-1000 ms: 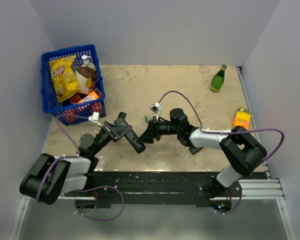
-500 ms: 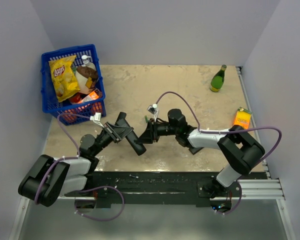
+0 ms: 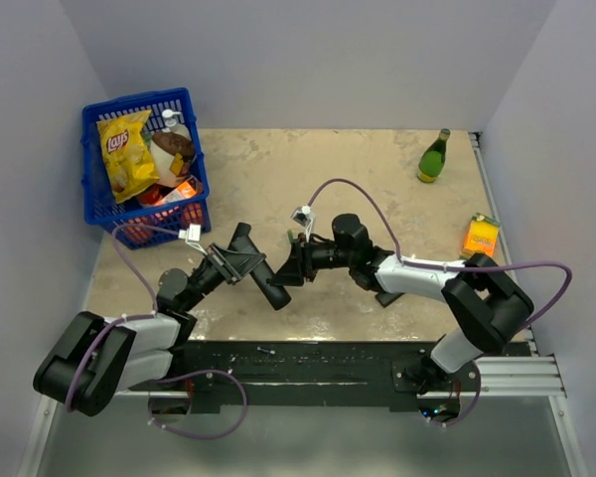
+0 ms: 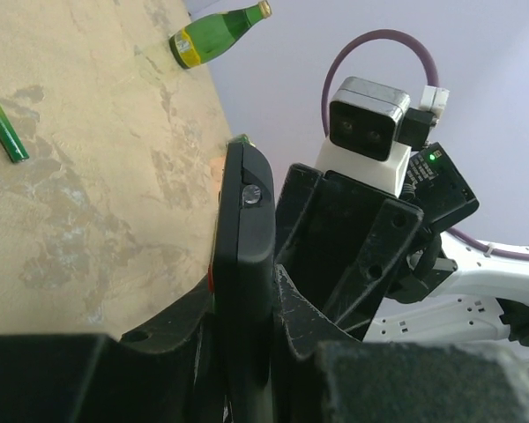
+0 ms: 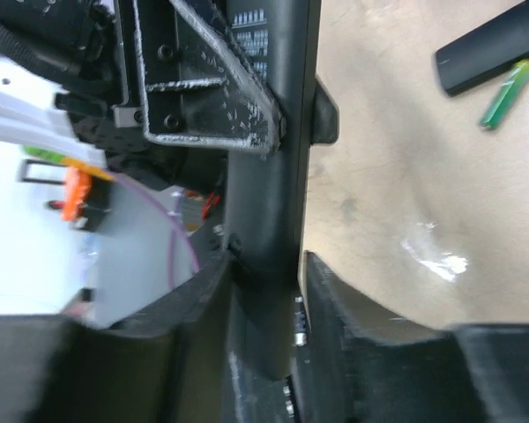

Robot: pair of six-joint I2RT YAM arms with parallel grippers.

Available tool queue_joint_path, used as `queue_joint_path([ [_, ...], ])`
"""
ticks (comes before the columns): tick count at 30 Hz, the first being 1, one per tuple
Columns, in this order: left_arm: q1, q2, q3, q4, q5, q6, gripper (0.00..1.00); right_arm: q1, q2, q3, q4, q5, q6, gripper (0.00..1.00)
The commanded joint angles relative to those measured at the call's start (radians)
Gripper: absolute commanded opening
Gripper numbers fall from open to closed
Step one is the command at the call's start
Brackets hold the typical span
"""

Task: Load the batteries into the remote control

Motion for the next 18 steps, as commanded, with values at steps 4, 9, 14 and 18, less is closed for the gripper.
queue_joint_path([
  [4, -0.046, 0.063, -0.118, 0.64, -0.02, 0.054, 0.0, 0.001, -0.102, 0.053, -0.221, 0.18, -0.198, 0.65],
  [9, -0.078, 0.248, -0.115, 0.64, -0.071, 0.087, 0.0, 0.006, -0.215, 0.069, -0.356, 0.327, -0.305, 0.84],
  [14, -0.135, 0.38, -0.066, 0.641, -0.123, 0.079, 0.0, 0.102, -0.206, 0.125, -0.525, 0.546, -0.404, 0.93],
  [18, -0.163, 0.481, -0.021, 0.641, -0.137, 0.082, 0.0, 0.129, -0.15, 0.141, -0.616, 0.631, -0.402, 0.93],
])
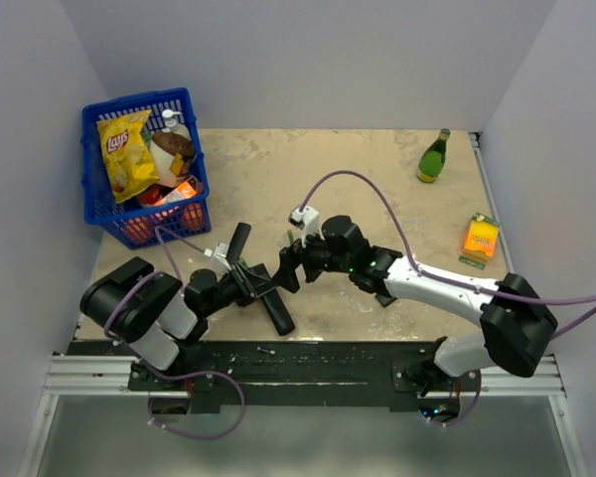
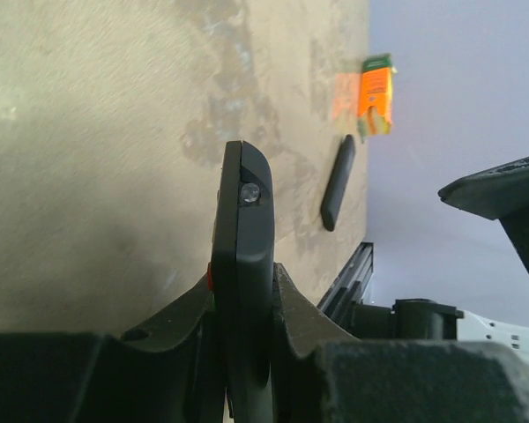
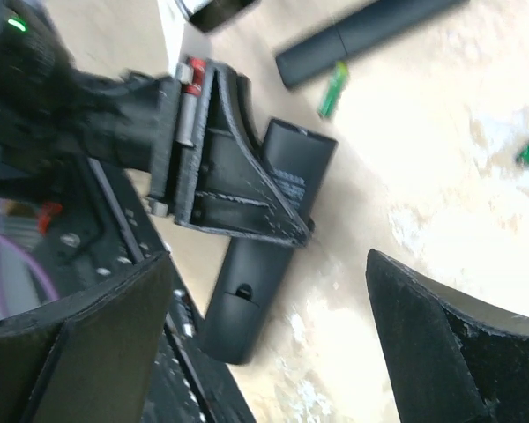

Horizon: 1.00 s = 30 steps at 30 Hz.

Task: Load the batteries into the remote control

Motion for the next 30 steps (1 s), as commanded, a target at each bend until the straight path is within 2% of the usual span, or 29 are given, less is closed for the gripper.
queue_joint_path([
  [1, -0.03, 0.081, -0.011, 0.627, -0.062, 0.046, 0.0, 0.038, 0.056, 0.036, -0.159, 0.169, -0.055, 0.93],
  [7, -0.064, 0.173, 0.044, 0.627, -0.121, 0.056, 0.01, 0.081, 0.137, 0.052, -0.182, 0.166, -0.031, 0.93],
  [10, -0.075, 0.21, 0.066, 0.627, -0.144, 0.062, 0.18, 0.121, 0.201, 0.075, -0.182, 0.161, -0.023, 0.94],
  [11, -0.076, 0.227, 0.068, 0.626, -0.148, 0.062, 0.28, 0.132, 0.227, 0.081, -0.187, 0.181, -0.02, 0.94],
  [13, -0.077, 0.238, 0.068, 0.626, -0.164, 0.07, 0.38, 0.149, 0.248, 0.093, -0.204, 0.209, -0.016, 0.94],
  [14, -0.076, 0.246, 0.066, 0.624, -0.167, 0.073, 0.5, 0.149, 0.252, 0.092, -0.202, 0.215, -0.009, 0.94],
  [17, -0.077, 0.24, 0.061, 0.588, -0.17, 0.085, 0.63, 0.149, 0.255, 0.089, -0.194, 0.213, -0.003, 0.94],
  [20, -0.078, 0.198, 0.058, 0.502, -0.167, 0.113, 0.71, 0.161, 0.277, 0.104, -0.217, 0.245, -0.006, 0.92],
  [23, -0.08, 0.111, 0.058, 0.347, -0.179, 0.151, 0.78, 0.178, 0.306, 0.121, -0.247, 0.284, -0.006, 0.89],
  [24, -0.078, 0.082, 0.072, 0.215, -0.185, 0.167, 0.79, 0.181, 0.31, 0.121, -0.244, 0.293, -0.002, 0.89],
  [27, -0.092, -0.047, 0.104, -0.042, -0.226, 0.242, 0.83, 0.19, 0.324, 0.119, -0.23, 0.279, 0.011, 0.86],
  [30, -0.107, -0.155, 0.144, -0.247, -0.289, 0.308, 0.86, 0.203, 0.347, 0.122, -0.217, 0.284, 0.024, 0.83],
])
